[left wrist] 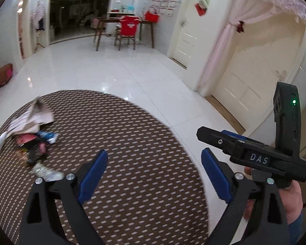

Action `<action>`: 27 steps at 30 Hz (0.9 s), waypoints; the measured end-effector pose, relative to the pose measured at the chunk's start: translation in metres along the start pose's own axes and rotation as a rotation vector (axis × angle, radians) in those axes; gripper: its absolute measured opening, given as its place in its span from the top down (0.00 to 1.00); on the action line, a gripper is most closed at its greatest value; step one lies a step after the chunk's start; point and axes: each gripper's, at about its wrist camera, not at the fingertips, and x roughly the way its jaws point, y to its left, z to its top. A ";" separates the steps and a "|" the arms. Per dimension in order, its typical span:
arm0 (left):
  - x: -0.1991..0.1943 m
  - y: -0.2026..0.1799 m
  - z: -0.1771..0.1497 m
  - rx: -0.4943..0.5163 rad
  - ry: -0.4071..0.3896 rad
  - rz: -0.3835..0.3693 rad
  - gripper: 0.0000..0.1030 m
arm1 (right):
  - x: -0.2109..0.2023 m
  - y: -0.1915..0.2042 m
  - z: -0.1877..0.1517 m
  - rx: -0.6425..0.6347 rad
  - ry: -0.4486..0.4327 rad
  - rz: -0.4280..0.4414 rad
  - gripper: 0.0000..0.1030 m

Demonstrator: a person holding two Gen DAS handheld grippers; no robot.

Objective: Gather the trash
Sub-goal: 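Return to the table and grasp the clear plastic packet with the right tool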

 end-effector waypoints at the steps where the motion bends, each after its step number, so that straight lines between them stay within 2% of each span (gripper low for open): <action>1: -0.006 0.009 -0.002 -0.014 -0.008 0.007 0.12 | 0.006 0.009 0.000 -0.017 0.010 0.006 0.06; 9: -0.034 0.080 -0.027 -0.109 -0.044 0.135 0.12 | 0.054 0.083 -0.010 -0.148 0.089 0.080 0.06; 18: -0.057 0.179 -0.065 -0.278 -0.038 0.291 0.12 | 0.109 0.181 -0.036 -0.392 0.180 0.131 0.06; 22: -0.063 0.200 -0.077 -0.305 -0.033 0.348 0.12 | 0.126 0.206 -0.046 -0.475 0.206 0.134 0.06; 24: -0.063 0.206 -0.080 -0.316 -0.027 0.369 0.12 | 0.137 0.216 -0.050 -0.514 0.224 0.128 0.11; 26: -0.062 0.213 -0.083 -0.327 -0.021 0.387 0.12 | 0.146 0.225 -0.055 -0.547 0.243 0.129 0.29; 27: -0.061 0.216 -0.084 -0.331 -0.017 0.391 0.12 | 0.150 0.229 -0.058 -0.567 0.252 0.127 0.33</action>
